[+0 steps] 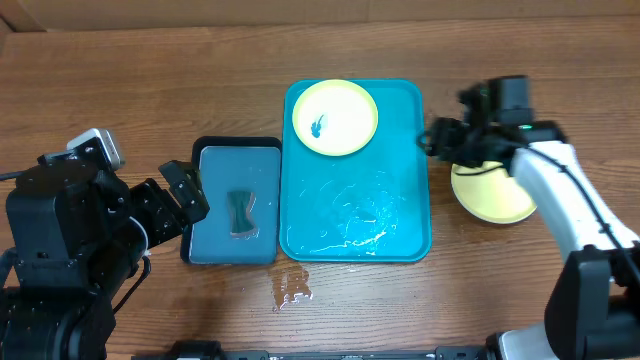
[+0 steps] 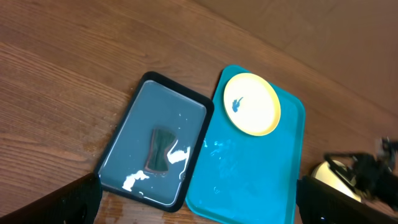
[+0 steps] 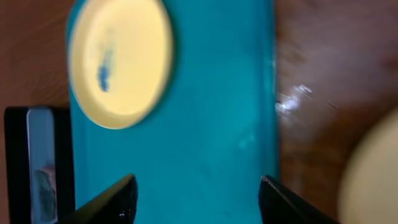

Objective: Clean dirty plates on tray and stack at the side
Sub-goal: 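Carry the plate right and set it on the plate stack, then grasp the last yellow plate rim with the right gripper and pull it right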

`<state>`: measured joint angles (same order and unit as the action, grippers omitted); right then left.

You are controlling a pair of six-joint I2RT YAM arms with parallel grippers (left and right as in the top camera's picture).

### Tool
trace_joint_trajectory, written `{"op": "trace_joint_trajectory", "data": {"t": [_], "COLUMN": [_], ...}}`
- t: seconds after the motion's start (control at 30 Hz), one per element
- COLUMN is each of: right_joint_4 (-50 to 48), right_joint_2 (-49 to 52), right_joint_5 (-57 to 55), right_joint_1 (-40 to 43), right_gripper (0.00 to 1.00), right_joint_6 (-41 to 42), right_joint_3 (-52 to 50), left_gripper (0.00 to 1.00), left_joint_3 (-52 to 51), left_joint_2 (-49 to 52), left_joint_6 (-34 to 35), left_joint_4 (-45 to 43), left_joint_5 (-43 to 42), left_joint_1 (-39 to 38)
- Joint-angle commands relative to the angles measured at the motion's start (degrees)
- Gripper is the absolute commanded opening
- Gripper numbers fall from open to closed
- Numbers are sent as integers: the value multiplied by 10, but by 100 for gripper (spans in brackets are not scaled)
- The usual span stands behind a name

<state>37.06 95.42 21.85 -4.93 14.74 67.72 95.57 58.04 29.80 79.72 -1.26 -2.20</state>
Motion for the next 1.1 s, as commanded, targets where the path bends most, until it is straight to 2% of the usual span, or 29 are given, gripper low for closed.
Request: {"op": "trace_joint_trajectory", "data": {"t": [0.0,0.13,0.33,0.53,0.67,0.7,0.73,0.8,0.87,0.9,1.07], "right_joint_4": [-61,-135,-181,-291,-301,-293,-284,-269,-252,-239,-138], "right_joint_2": [0,41,129,217,248,251,252,251,247,242,195], "right_joint_5": [-109,-141,-158,-178,-158,-157,-159,-164,-165,-164,-162], "right_joint_1": [-68,-116,-123,-123,-126,-128,-131,-131,-130,-128,-116], "right_gripper": [64,64,66,77,77,73,63,30,7,4,4], "right_joint_6": [9,17,14,-2,-2,1,2,2,5,13,79], "right_joint_3": [12,26,86,90,89,88,88,88,88,88,88], "left_gripper": [100,100,100,100,100,100,100,100,100,100,100], "left_joint_3": [7,7,7,7,7,7,7,7,7,7,7], "left_joint_2": [1,1,1,1,1,1,1,1,1,1,1], "left_joint_6": [-11,-11,-11,-11,-11,-11,-11,-11,-11,-11,-11], "left_joint_4": [-2,-2,-2,-2,-2,-2,-2,-2,-2,-2,-2], "left_joint_5": [8,8,8,8,8,8,8,8,8,8,8], "left_joint_1": [3,3,3,3,3,3,3,3,3,3,3]}}
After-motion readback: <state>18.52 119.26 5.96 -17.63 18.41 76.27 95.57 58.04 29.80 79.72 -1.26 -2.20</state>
